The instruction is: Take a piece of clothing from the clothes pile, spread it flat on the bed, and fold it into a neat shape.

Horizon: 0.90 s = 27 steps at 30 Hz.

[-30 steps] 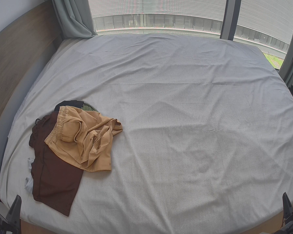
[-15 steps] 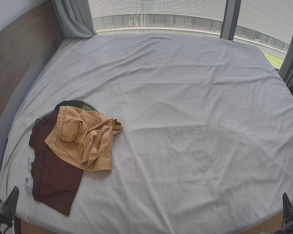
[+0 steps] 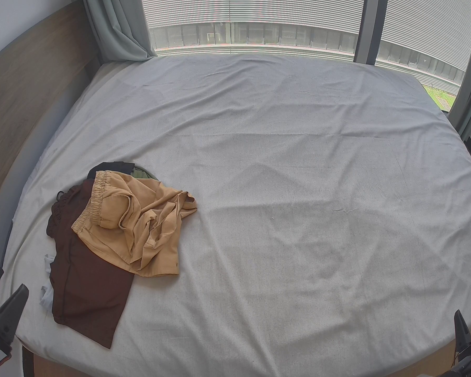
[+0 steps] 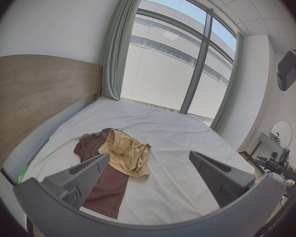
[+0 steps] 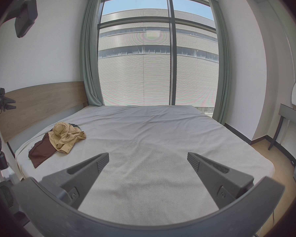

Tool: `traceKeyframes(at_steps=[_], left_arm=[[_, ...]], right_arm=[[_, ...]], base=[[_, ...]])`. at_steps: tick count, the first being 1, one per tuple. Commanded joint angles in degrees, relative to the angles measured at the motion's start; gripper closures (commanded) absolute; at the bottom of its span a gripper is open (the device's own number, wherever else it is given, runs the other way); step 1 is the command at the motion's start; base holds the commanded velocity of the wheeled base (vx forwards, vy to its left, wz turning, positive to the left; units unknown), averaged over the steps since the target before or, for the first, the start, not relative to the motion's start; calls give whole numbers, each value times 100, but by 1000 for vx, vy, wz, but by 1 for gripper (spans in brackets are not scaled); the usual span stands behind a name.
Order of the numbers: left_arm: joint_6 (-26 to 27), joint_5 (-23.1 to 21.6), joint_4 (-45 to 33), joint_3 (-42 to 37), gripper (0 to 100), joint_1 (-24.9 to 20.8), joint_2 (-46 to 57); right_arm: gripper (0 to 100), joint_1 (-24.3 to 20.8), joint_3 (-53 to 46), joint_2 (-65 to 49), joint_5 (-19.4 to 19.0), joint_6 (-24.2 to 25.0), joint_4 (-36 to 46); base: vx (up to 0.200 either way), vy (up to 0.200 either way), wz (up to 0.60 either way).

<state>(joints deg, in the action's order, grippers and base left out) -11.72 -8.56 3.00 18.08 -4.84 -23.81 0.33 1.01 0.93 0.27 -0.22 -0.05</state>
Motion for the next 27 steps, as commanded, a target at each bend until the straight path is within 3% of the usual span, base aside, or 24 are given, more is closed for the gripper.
traceKeyframes(at_steps=[1, 17, 27], left_arm=[[-6, 3, 43, 117, 0, 1, -414], [-156, -120, 1124, 196, 0, 45, -1864], [-437, -234, 1203, 477, 0, 176, -2374]], right_arm=[[0, -7, -84, -93, 0, -4, -4], [0, -15, -92, -93, 0, 4, -4], [0, -15, -84, -93, 0, 4, -4]], base=[[0, 0, 0], [0, 0, 0], [0, 0, 0]])
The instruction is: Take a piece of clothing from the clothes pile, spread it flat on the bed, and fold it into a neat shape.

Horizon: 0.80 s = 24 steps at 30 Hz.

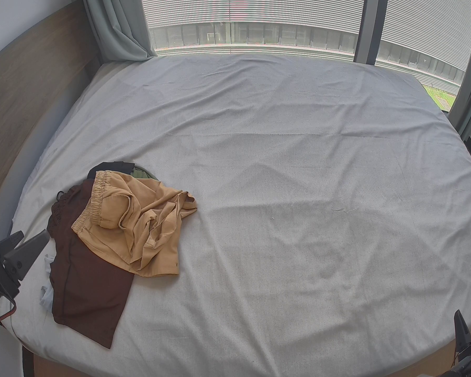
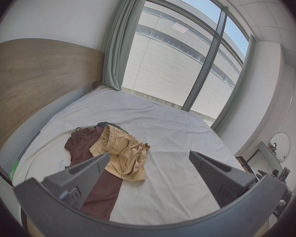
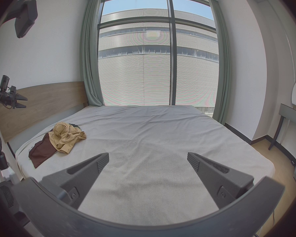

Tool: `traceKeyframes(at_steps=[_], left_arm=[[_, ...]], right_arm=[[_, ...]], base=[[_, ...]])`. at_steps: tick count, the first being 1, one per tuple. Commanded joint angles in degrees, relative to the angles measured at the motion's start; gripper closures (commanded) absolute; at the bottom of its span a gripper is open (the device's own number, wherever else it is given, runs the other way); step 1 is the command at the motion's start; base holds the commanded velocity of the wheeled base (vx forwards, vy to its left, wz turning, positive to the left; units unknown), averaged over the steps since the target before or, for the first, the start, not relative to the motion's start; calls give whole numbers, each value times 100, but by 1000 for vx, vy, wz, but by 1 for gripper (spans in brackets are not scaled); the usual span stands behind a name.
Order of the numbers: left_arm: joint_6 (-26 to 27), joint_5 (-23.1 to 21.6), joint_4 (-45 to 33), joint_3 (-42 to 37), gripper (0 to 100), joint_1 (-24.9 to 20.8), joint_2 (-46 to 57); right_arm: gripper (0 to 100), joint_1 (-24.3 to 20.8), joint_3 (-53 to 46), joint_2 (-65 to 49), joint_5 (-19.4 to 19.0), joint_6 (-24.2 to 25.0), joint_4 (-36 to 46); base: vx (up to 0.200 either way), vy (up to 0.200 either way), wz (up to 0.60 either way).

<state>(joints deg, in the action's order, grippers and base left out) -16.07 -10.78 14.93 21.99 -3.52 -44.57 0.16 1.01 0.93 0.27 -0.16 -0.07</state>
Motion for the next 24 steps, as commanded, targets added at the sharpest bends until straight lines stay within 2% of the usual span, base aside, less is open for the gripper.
traceKeyframes(at_steps=[1, 5, 11, 20, 24], left_arm=[[-10, -12, 18, 95, 0, 45, -342], [-10, -56, 194, 130, 0, 106, -588], [7, -346, 572, 139, 0, 449, -1036], [-2, -1401, 721, 235, 0, 1152, -1353], [25, -1541, 757, 279, 0, 1293, -1502]], right_arm=[[0, 2, -92, -93, 0, -2, -1], [0, 2, -92, -93, 0, -2, -1], [0, 2, -92, -93, 0, -2, -1], [0, 2, -84, -93, 0, -2, -1], [0, 2, -92, -93, 0, -2, -1]], base=[[0, 0, 0], [0, 0, 0], [0, 0, 0], [0, 0, 0], [0, 0, 0]])
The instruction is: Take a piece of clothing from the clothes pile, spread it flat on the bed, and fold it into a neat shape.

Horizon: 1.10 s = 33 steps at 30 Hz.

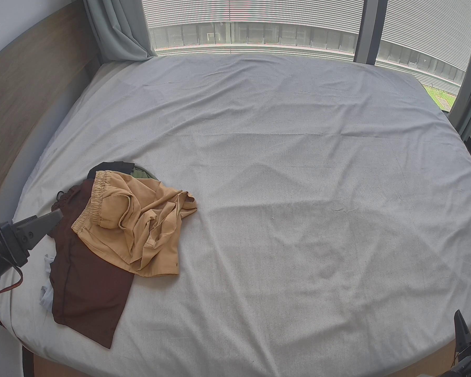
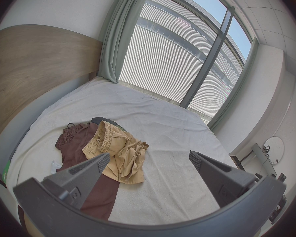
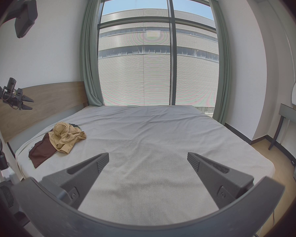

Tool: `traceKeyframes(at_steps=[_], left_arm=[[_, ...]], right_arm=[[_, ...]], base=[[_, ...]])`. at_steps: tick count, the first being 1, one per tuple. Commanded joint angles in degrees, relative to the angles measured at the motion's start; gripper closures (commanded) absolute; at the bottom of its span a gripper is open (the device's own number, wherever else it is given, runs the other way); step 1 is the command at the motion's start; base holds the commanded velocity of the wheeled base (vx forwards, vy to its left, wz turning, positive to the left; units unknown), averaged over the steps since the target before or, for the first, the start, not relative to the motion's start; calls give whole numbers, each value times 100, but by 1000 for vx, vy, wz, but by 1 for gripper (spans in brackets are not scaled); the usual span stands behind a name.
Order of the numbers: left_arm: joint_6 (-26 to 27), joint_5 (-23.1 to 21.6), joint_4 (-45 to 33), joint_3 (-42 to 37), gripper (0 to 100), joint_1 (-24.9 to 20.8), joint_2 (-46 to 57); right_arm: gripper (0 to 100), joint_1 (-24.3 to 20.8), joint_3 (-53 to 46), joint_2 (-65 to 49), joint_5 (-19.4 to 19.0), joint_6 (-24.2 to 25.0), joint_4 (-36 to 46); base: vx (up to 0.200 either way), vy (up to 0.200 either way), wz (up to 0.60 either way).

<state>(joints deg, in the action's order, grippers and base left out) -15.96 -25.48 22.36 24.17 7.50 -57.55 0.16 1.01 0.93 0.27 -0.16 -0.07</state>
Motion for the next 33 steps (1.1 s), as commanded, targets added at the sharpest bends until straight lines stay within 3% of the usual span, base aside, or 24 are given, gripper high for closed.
traceKeyframes(at_steps=[1, 16, 33], left_arm=[[14, -133, 14, 105, 0, 252, -283], [31, -581, 287, 404, 0, 296, -1346], [40, -599, 726, 1010, 0, 296, -2638]], right_arm=[[0, 2, -84, -93, 0, -2, -1], [0, 2, -92, -93, 0, -2, -1], [0, 11, -92, -93, 0, -2, -1]], base=[[0, 0, 0], [0, 0, 0], [0, 0, 0]])
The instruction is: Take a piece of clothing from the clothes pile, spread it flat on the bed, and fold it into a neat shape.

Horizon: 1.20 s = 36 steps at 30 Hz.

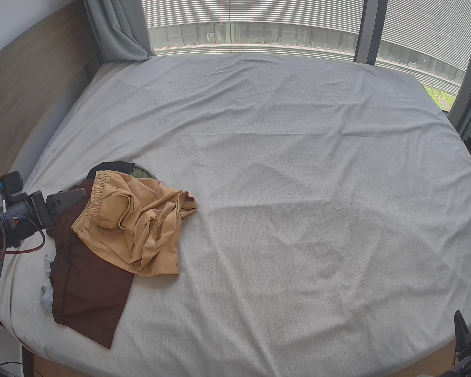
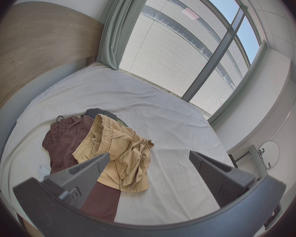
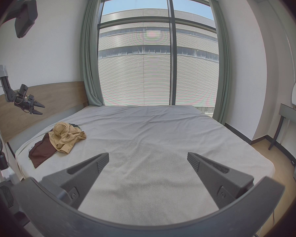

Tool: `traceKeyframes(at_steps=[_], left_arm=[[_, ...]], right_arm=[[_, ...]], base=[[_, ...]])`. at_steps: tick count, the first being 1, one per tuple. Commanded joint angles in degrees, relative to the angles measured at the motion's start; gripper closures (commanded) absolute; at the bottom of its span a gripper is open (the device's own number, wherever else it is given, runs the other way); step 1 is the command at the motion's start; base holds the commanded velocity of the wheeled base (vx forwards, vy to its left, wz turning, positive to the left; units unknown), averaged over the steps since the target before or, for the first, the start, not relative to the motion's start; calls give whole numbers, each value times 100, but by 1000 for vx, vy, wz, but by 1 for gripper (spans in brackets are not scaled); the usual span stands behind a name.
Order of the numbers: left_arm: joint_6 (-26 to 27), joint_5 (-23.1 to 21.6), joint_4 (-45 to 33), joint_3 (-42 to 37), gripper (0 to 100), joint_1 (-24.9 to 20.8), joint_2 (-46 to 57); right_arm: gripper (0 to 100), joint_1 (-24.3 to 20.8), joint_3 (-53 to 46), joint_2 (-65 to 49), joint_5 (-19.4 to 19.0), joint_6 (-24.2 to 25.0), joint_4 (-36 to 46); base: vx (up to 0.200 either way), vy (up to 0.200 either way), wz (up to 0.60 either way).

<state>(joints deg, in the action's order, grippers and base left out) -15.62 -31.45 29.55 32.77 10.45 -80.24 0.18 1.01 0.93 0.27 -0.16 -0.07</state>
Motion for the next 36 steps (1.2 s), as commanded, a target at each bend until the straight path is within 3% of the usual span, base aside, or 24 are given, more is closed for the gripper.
traceKeyframes(at_steps=[1, 9, 15, 36], left_arm=[[6, -1, 7, 239, 0, 10, -493], [32, -36, 16, 617, 0, 195, -1090], [24, -300, 60, 951, 0, 370, -1468], [24, -309, 271, 1882, 0, 326, -2866]], right_arm=[[0, 8, -92, -93, 0, -2, -1], [0, 8, -92, -93, 0, -2, -1], [0, 8, -84, -93, 0, -2, -1], [0, 8, -92, -93, 0, -2, -1]], base=[[0, 0, 0], [0, 0, 0], [0, 0, 0], [0, 0, 0]])
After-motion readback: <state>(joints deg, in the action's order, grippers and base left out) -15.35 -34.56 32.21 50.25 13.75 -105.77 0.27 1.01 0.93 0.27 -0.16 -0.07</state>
